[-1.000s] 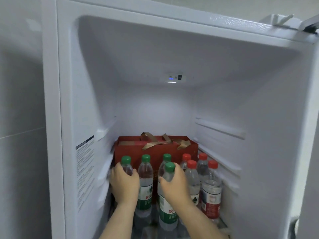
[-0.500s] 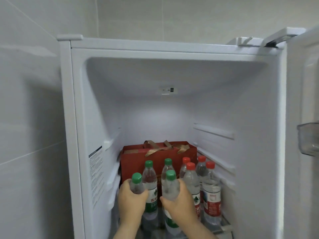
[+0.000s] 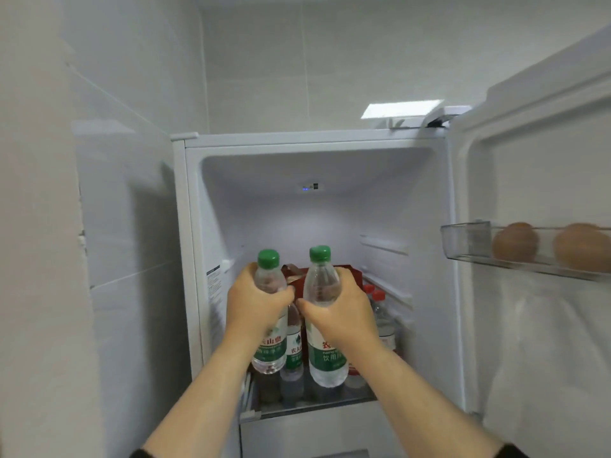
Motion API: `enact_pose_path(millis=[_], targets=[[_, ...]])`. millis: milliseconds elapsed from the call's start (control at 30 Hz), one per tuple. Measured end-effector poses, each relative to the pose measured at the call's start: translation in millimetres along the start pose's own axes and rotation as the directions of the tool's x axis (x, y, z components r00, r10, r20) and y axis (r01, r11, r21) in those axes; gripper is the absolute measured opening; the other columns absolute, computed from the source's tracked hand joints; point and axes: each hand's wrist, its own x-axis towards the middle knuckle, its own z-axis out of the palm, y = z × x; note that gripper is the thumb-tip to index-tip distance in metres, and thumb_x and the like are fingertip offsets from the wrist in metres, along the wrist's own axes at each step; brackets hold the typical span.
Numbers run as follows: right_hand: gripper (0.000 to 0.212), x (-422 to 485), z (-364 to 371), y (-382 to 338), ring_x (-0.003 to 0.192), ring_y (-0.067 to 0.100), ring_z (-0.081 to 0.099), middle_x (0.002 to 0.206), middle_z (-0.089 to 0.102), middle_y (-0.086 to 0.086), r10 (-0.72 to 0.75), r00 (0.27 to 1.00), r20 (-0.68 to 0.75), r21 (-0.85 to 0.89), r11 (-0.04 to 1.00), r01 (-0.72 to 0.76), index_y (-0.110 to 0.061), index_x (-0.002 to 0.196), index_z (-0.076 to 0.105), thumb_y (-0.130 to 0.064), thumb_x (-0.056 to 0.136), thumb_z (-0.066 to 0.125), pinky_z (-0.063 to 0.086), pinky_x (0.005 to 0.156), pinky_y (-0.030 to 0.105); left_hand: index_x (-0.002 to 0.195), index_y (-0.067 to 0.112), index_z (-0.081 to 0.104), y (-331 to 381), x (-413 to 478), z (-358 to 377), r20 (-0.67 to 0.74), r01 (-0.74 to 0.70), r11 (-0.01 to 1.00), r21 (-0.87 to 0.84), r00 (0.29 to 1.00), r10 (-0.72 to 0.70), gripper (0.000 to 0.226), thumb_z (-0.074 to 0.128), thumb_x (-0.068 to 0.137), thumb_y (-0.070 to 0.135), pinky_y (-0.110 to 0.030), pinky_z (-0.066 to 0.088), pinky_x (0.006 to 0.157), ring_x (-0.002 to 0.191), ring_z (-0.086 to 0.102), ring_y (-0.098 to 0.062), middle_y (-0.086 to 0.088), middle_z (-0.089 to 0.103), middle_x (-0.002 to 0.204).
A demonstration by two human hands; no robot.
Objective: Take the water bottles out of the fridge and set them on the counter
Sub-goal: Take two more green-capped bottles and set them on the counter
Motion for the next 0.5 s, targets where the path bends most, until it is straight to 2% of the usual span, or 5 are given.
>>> enact_pose_path(millis=[167, 233, 333, 400, 500], targets=[[0.049, -23.2, -49.9, -54.6, 0.080, 0.001, 0.064, 0.088, 0.068, -0.014, -0.034, 0.999, -0.028, -0.080, 0.996, 0.032, -0.033, 0.104, 0.053, -0.050, 0.067, 0.081, 0.056, 0.069, 0.028, 0.083, 0.024, 0.062, 65.5, -10.2, -26.1, 0.069, -0.100, 0.992, -0.074, 0.992, 0.105, 0.027, 0.080, 0.067, 0.012, -0.037, 0.055, 0.077, 0.077, 0.069, -0.012, 0.005, 0.072, 0.079], [0.050, -32.5, -68.2, -77.6, 0.079, 0.002, 0.065, 0.087, 0.068, -0.014, -0.042, 0.998, -0.052, -0.106, 0.994, 0.036, -0.033, 0.102, 0.054, -0.053, 0.065, 0.081, 0.057, 0.068, 0.029, 0.081, 0.024, 0.062, 86.6, -12.6, -33.1, 0.099, -0.114, 0.985, -0.129, 0.987, 0.127, 0.026, 0.081, 0.066, 0.014, -0.040, 0.056, 0.076, 0.076, 0.068, -0.015, 0.004, 0.072, 0.078], [0.046, -50.0, -97.4, -103.6, 0.081, 0.003, 0.064, 0.087, 0.065, -0.014, -0.029, 0.995, -0.097, -0.149, 0.989, 0.015, -0.039, 0.093, 0.049, -0.054, 0.064, 0.080, 0.058, 0.073, 0.033, 0.078, 0.025, 0.063, 108.9, -20.8, -42.1, 0.137, -0.121, 0.968, -0.221, 0.979, 0.153, 0.027, 0.079, 0.057, 0.027, -0.035, 0.053, 0.069, 0.073, 0.068, -0.018, 0.006, 0.072, 0.073], [0.043, -60.5, -117.9, -116.5, 0.081, 0.001, 0.062, 0.089, 0.064, -0.015, -0.004, 0.993, -0.122, -0.178, 0.984, -0.018, -0.043, 0.087, 0.044, -0.052, 0.065, 0.080, 0.057, 0.071, 0.027, 0.077, 0.022, 0.063, 120.1, -26.6, -43.4, 0.194, -0.106, 0.946, -0.307, 0.966, 0.171, 0.027, 0.084, 0.060, 0.019, -0.030, 0.047, 0.064, 0.069, 0.066, -0.018, 0.010, 0.071, 0.066], [0.050, -79.5, -142.8, -130.5, 0.083, -0.002, 0.061, 0.092, 0.064, -0.016, 0.002, 0.983, -0.184, -0.214, 0.976, -0.042, -0.044, 0.099, 0.044, -0.050, 0.065, 0.081, 0.050, 0.066, 0.017, 0.078, 0.016, 0.062, 132.4, -37.6, -38.3, 0.277, -0.078, 0.904, -0.421, 0.937, 0.210, 0.024, 0.081, 0.071, 0.003, -0.030, 0.041, 0.063, 0.066, 0.063, -0.019, 0.013, 0.069, 0.062]])
